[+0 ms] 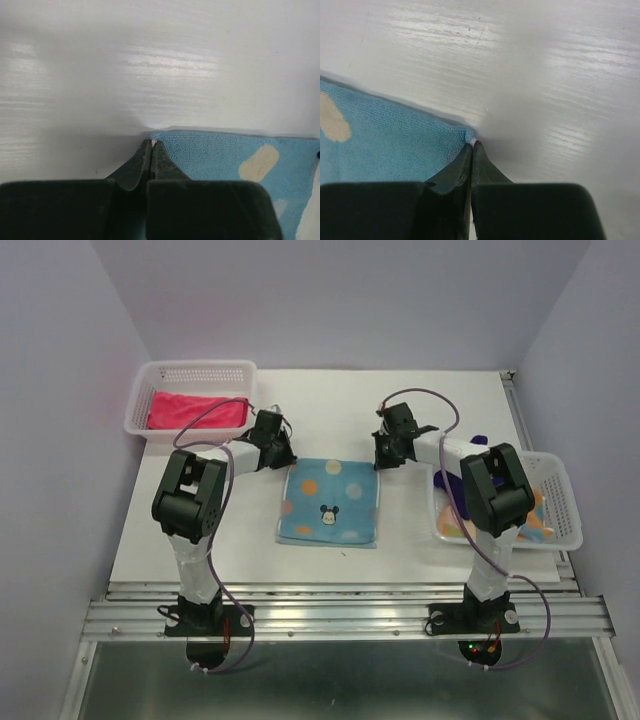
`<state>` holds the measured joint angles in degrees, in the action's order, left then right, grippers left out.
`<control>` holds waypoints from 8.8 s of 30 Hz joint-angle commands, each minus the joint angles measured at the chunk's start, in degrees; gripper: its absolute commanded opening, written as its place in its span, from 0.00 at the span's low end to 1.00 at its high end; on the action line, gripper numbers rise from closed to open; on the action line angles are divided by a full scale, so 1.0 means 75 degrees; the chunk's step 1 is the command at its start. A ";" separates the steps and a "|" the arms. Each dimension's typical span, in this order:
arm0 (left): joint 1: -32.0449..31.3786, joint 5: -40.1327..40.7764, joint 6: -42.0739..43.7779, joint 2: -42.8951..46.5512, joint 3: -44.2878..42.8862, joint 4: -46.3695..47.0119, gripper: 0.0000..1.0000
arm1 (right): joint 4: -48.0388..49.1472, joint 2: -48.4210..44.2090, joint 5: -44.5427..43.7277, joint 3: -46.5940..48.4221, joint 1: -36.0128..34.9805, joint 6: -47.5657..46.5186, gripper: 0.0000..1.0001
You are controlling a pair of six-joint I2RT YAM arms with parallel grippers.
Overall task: Fold and stack the towels
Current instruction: Fold the towel, then neatly place the folded towel into the bin, then grab crumpled towel
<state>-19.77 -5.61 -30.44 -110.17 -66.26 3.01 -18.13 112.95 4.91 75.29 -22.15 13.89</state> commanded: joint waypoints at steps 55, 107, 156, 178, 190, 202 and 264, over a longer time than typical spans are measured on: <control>-0.0598 -0.1280 -0.1742 0.9662 0.7335 0.0033 0.01 | 0.1175 -0.6903 0.3576 -0.6498 -0.1218 0.2062 0.06; -0.3059 0.2329 -0.1977 0.3944 0.3784 -0.3038 0.00 | 0.0167 -0.7899 0.2932 -0.5737 -0.1218 0.1465 1.00; 0.0690 0.4310 0.5593 -0.0862 -0.8451 -0.4432 0.00 | 0.0167 -0.8298 0.0694 -0.5655 -0.1218 0.1511 1.00; 0.2565 0.2975 0.6401 -0.0463 -0.6506 -0.3179 0.00 | 0.0039 -0.8228 0.0705 -0.5632 -0.1218 0.1488 1.00; 0.2987 0.2822 0.7070 -0.0463 -0.5240 -0.1784 0.00 | -0.0102 -0.8017 0.0764 -0.5609 -0.1207 0.1453 1.00; 0.3257 0.2916 0.7023 -0.0791 -0.5064 -0.1291 0.00 | -0.0149 -0.7841 0.0764 -0.5597 -0.1218 0.1441 1.00; -0.0083 0.1427 0.0542 0.6404 0.2998 0.0091 0.99 | -0.1683 -0.5658 -0.4616 -0.2049 0.2625 0.2016 0.01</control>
<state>-20.16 4.03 -26.06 -63.13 -43.86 2.13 -30.85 77.32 -29.95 55.24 -2.92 30.85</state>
